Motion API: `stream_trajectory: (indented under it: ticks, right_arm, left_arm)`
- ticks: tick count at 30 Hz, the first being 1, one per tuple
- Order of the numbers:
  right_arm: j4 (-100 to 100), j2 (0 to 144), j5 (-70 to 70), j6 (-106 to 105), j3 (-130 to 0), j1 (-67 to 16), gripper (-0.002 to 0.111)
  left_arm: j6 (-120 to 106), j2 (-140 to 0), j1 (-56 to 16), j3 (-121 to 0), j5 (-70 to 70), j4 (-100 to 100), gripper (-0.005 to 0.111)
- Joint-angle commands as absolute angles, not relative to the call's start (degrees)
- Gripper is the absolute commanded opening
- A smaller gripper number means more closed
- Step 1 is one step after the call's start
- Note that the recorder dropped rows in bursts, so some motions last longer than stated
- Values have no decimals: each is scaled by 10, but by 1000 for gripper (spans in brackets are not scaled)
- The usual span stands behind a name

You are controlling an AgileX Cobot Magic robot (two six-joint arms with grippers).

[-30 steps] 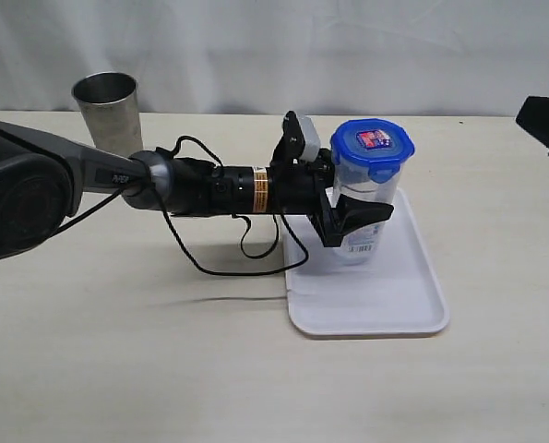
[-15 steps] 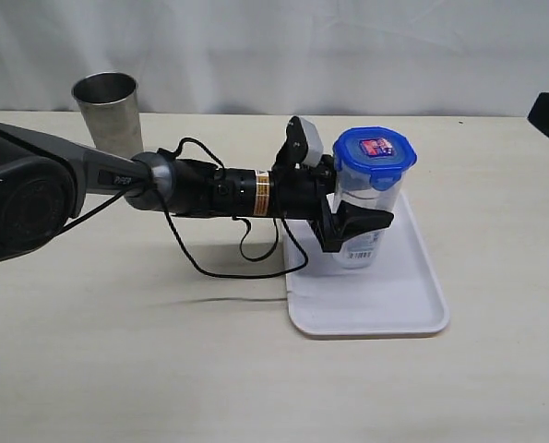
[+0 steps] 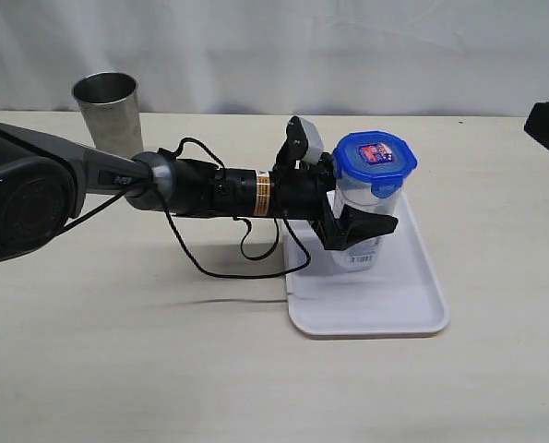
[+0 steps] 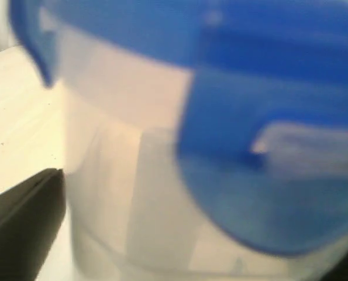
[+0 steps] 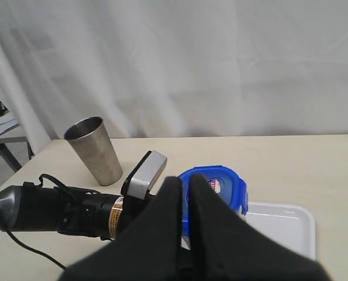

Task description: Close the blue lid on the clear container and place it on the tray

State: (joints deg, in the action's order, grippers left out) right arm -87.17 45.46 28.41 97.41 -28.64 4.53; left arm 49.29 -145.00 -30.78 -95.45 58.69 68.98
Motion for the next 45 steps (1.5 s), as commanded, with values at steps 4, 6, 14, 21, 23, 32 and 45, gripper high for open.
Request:
stream_trajectory:
  ticks: [4,6,14,21,23,32,45]
  right_arm:
    - [-879,452,284,983,-290,46,5]
    - [-880,452,284,983,-290,46,5]
    - [-880,452,284,983,-290,46,5]
    - [-889,452,284,983,-290,46,5]
    - [-892,452,284,984,-290,46,5]
    - [-896,416,269,986,-290,46,5]
    - [-999,247,237,1107,-283,46,5]
  left_arm:
    - [498,-1447,-301,-957,586,729,89]
    - [499,-1446,-292,-957,586,751,89]
    - [523,-1446,-263,-957,605,819,89]
    - [527,-1446,-248,-957,624,824,89]
    - [527,-1446,-243,-957,634,826,89]
    - [542,-1440,-220,-957,644,844,74]
    - [590,-1360,-167,-957,690,975,4]
